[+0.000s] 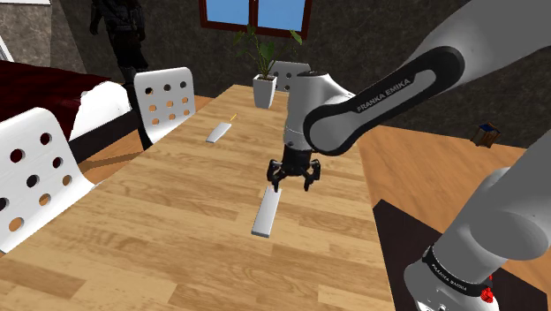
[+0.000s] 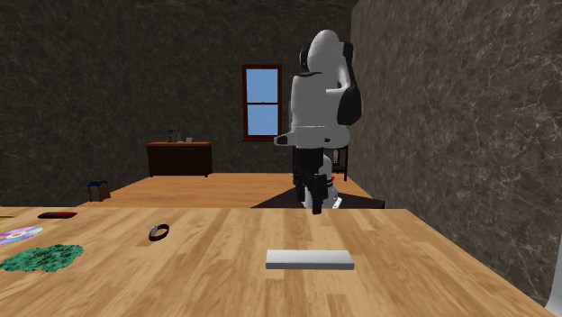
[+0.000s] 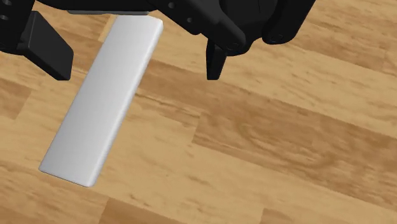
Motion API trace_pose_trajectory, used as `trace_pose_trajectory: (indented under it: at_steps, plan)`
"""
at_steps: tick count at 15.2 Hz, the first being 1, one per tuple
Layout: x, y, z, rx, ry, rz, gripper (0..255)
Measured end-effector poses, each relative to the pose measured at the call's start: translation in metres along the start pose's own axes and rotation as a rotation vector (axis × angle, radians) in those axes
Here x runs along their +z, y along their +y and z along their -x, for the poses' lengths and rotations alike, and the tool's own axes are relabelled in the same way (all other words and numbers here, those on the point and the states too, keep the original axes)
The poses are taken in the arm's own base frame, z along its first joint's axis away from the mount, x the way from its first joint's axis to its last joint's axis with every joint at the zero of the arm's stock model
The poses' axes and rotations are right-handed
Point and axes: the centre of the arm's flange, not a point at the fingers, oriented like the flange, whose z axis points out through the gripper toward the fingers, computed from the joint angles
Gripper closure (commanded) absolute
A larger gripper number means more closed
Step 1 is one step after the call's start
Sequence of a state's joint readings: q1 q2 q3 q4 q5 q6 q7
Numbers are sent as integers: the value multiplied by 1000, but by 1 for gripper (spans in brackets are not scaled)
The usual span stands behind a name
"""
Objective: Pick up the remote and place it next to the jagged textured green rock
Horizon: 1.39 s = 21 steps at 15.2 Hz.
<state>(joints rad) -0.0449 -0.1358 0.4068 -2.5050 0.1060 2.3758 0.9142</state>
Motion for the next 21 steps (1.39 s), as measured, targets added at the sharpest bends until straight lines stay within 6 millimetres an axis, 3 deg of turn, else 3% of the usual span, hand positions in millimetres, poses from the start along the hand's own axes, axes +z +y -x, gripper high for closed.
trace_pose_trajectory:
  at_steps: [7, 14, 21]
  plan:
    - [65, -55, -17, 150, 9, -10, 0]
    - [102, -59, -21, 164, 11, -10, 0]
    - [107, -59, -21, 164, 11, -11, 0]
